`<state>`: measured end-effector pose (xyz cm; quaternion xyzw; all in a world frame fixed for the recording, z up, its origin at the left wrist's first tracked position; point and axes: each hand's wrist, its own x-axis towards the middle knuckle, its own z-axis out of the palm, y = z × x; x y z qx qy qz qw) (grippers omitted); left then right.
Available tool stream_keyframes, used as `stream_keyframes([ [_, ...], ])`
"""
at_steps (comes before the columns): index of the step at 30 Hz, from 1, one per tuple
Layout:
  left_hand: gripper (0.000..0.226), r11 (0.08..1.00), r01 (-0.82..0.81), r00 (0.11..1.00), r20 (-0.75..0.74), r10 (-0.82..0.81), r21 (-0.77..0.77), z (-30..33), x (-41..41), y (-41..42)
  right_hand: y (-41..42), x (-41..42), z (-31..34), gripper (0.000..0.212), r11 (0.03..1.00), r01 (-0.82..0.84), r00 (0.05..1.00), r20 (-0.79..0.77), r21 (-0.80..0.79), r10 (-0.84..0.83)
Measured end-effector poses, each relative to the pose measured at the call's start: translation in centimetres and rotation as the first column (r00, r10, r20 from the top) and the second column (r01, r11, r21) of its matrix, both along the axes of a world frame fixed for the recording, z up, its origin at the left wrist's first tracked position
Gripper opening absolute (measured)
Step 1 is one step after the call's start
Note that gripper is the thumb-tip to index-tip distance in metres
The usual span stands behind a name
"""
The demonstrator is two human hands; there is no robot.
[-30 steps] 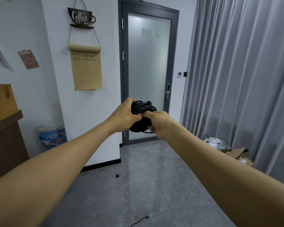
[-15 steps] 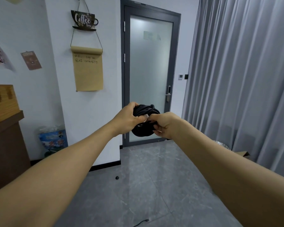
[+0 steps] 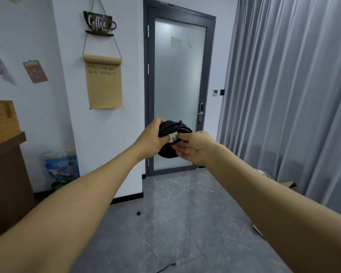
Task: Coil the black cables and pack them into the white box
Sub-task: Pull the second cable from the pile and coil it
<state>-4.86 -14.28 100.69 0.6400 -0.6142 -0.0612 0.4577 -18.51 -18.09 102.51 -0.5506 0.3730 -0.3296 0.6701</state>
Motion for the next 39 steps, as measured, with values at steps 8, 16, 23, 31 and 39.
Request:
stream_keyframes([
  [8,0.016,0.998,-0.058,0.995,-0.076,0.058,0.004,1.2,1.1,0.9,-1.1,-2.3,0.9,0.034,0.975,-0.215,0.976,-0.032,0.059,0.217],
  [16,0.013,0.985,-0.164,0.985,0.056,0.161,0.057,1.0,0.7,0.7,-1.4,-2.5,2.6,0.028,0.752,-0.411,0.645,-0.747,-0.516,-0.16],
  [23,0.014,0.983,-0.181,0.974,-0.133,0.185,0.04,1.5,0.5,0.9,-2.9,-2.4,1.3,0.031,0.533,-0.498,0.525,-0.727,-0.684,-0.443],
  [31,0.016,0.999,-0.048,0.836,-0.547,0.028,-0.022,1.0,-0.6,0.7,-3.7,-2.8,-0.5,0.033,0.487,-0.278,0.734,-0.51,-0.828,-0.448],
  [39,0.024,0.999,-0.001,0.739,-0.673,-0.024,-0.036,1.2,-1.7,0.4,-2.1,-1.9,-0.8,0.064,0.796,0.044,0.976,-0.145,-0.604,-0.164],
])
